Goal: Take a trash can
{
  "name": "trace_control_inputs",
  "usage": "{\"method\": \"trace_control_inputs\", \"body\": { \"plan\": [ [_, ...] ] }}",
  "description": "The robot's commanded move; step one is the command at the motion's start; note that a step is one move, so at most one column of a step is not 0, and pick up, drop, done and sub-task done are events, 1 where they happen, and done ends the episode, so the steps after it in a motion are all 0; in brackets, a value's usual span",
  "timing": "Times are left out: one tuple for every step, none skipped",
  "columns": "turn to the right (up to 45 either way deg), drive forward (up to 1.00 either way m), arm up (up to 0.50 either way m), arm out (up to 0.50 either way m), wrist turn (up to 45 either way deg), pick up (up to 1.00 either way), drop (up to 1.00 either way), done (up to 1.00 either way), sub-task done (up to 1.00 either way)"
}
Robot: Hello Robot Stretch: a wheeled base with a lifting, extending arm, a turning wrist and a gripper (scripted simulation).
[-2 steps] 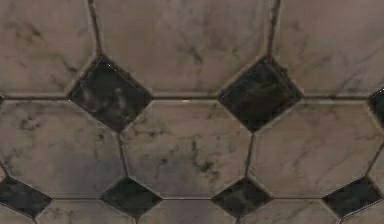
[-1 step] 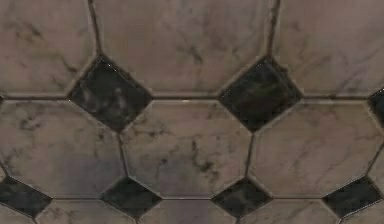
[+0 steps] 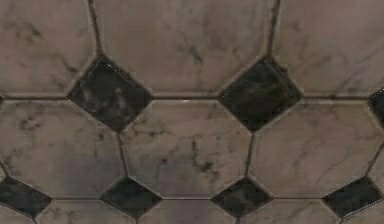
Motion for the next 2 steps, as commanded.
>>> {"method": "trace_control_inputs", "body": {
  "plan": [
    [0.0,0.00,0.10,0.00,0.0,0.00,0.00,0.00,0.00],
    [0.0,0.00,0.00,0.00,0.0,0.00,0.00,1.00,0.00]
  ]
}}
